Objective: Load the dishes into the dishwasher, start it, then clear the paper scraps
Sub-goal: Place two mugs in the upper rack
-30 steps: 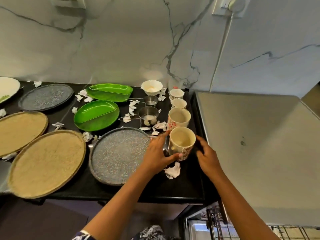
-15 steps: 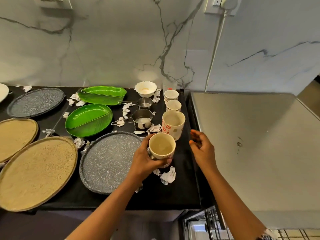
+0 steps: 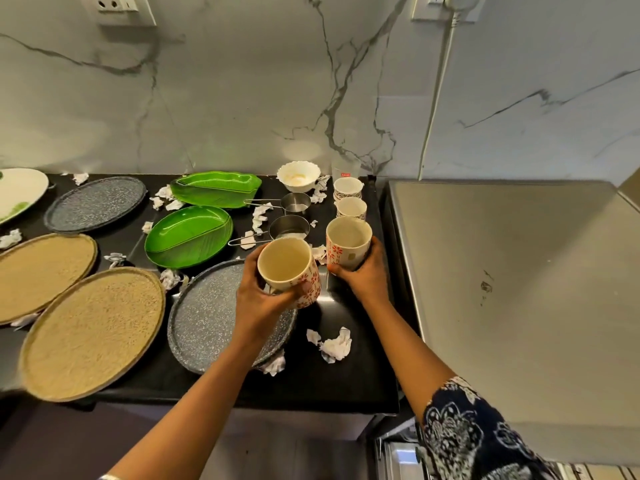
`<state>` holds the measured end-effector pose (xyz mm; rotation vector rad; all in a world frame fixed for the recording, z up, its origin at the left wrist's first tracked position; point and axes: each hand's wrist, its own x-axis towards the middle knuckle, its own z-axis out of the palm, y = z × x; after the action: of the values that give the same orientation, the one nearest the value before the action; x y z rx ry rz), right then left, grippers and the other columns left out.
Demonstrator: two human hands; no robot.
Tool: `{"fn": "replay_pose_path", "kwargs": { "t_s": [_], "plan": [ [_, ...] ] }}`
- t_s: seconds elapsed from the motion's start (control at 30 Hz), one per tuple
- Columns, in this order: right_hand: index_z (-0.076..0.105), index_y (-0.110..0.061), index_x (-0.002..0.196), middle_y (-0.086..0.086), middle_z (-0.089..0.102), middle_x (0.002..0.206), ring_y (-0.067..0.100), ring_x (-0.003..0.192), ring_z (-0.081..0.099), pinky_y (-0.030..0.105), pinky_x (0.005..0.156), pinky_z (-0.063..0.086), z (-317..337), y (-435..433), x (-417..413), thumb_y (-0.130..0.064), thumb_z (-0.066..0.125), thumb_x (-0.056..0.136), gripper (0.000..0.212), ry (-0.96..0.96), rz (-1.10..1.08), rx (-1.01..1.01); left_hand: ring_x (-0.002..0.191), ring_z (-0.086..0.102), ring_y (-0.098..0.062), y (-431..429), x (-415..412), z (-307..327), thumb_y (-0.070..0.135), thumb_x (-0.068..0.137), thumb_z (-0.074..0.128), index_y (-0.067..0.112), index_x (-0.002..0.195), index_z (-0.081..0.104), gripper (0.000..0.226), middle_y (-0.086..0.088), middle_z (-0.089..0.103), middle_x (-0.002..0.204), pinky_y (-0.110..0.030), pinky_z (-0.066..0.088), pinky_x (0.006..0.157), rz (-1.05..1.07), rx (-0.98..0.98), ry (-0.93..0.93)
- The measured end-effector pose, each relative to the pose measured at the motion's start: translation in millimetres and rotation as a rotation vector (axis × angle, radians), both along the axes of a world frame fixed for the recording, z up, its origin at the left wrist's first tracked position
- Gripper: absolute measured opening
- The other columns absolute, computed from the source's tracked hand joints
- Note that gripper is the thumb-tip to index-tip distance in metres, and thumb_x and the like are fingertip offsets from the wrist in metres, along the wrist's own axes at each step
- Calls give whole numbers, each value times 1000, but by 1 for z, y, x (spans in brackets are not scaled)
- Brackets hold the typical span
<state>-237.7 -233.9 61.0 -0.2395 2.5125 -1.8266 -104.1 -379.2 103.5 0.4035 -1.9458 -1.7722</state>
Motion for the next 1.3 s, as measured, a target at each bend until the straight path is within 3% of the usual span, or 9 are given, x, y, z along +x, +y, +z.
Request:
{"fn": "replay_pose_path", "kwargs": {
  "t_s": [0.13, 0.3, 0.47, 0.53, 0.63, 0.83, 0.97, 1.13, 1.3],
  "plan": [
    [40, -16, 130, 3, 54, 126, 20, 114, 54, 25, 85, 44, 2, -2, 2, -30, 90, 53, 92, 56, -31, -21, 98, 61, 3, -2, 10, 7, 36, 43, 86, 25, 124, 48, 90, 9, 60, 113, -22, 54, 80, 23, 81, 19],
    [39, -19, 128, 1, 55, 123, 16, 109, 54, 27, 83, 47, 22, 14, 26, -31, 90, 54, 91, 92, -49, -97, 103, 61, -9, -3, 30, 24, 20, 48, 88, 29, 120, 49, 82, 7, 60, 112, -22, 55, 77, 16, 163, 84],
    [36, -20, 129, -2, 52, 122, 15, 109, 54, 27, 84, 51, 56, 49, 97, -20, 86, 61, 85, 190, -38, -241, 93, 64, -2, 12, 83, 40, 54, 32, 90, 27, 112, 48, 94, 2, 61, 110, -18, 53, 70, -45, 241, 139],
    [35, -24, 128, -2, 53, 124, 15, 111, 55, 28, 84, 53, 64, 68, 137, -31, 86, 58, 86, 209, -23, -275, 97, 63, -7, 24, 113, 39, 61, 32, 87, 29, 111, 49, 94, 0, 61, 111, -23, 54, 71, -72, 257, 140],
    [38, -27, 124, -6, 57, 117, 10, 107, 57, 29, 81, 55, 65, 97, 196, -36, 83, 53, 85, 142, -28, -323, 103, 62, -17, 42, 156, 29, 60, 31, 88, 33, 111, 49, 93, -2, 61, 112, -36, 56, 77, -132, 313, 119],
    [44, -26, 119, -5, 60, 111, 11, 103, 60, 26, 75, 56, 33, 160, 306, -23, 81, 56, 73, -23, -80, -364, 95, 66, -12, 90, 234, -11, 55, 31, 90, 29, 114, 51, 96, 7, 70, 100, -36, 56, 77, -218, 448, 7],
    [41, -27, 121, -8, 59, 109, 9, 99, 60, 29, 75, 57, 4, 210, 359, -22, 80, 57, 75, -118, -212, -316, 97, 66, -14, 119, 271, -41, 57, 32, 89, 28, 114, 51, 95, 6, 70, 100, -46, 52, 85, -272, 532, -109],
    [35, -23, 124, -5, 56, 109, 15, 99, 60, 28, 71, 56, -30, 277, 391, -6, 79, 68, 73, -206, -381, -214, 109, 59, -31, 151, 298, -67, 54, 35, 90, 16, 125, 47, 107, -12, 62, 115, -58, 47, 93, -324, 593, -241],
    [37, -16, 132, 7, 55, 119, 25, 104, 58, 32, 79, 52, -56, 336, 404, -16, 81, 71, 75, -307, -510, -14, 101, 64, -27, 186, 304, -80, 61, 32, 88, 18, 124, 47, 110, -7, 65, 109, -45, 56, 77, -345, 577, -340]
  ]
}}
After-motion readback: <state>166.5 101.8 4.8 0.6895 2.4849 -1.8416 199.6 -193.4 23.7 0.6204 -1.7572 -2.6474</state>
